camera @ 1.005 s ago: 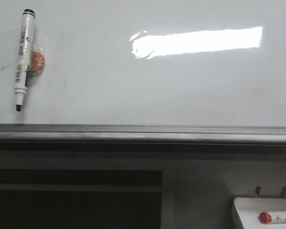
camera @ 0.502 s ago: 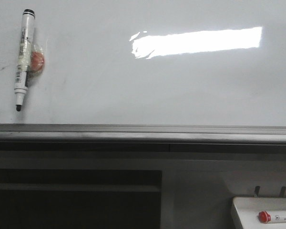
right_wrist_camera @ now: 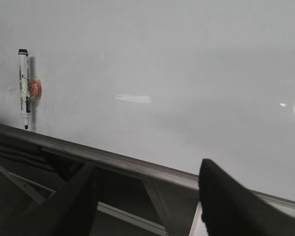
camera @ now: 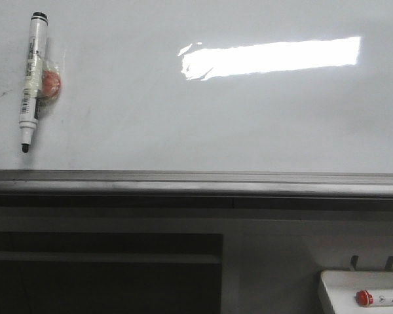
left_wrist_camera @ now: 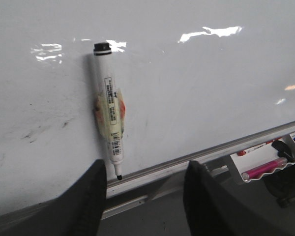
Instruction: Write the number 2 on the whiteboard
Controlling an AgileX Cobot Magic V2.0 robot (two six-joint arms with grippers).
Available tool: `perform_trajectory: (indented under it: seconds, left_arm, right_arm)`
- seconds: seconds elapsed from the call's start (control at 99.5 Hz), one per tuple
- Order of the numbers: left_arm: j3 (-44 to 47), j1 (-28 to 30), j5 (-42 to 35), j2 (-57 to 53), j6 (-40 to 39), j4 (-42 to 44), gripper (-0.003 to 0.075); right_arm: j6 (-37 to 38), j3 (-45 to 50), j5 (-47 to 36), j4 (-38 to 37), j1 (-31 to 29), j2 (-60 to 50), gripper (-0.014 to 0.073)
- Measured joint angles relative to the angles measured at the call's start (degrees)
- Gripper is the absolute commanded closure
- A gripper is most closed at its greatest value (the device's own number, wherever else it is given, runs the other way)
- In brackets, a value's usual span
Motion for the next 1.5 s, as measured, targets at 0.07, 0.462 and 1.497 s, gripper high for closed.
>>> perform_trajectory:
  seconds: [0.07, 0.462, 1.497]
  left_arm:
    - [0.00, -0.62, -0.44, 2.31, 0.10, 0.00, 0.0384]
    - [0.00, -0.98, -5.46, 15.77, 0.10, -1.78, 0.0384]
    - [-3.30, -2.68, -5.36, 25.65, 3.77, -3.96, 0.0741]
  right_arm:
    - [0.00, 0.00, 0.26, 0.38, 0.00, 0.00, 0.0193]
    - [0.00, 0.00, 0.60, 2.47, 0.00, 0.00, 0.0193]
    - [-22.60, -1.82, 0.57, 20.37, 3.61, 1.53, 0.0194]
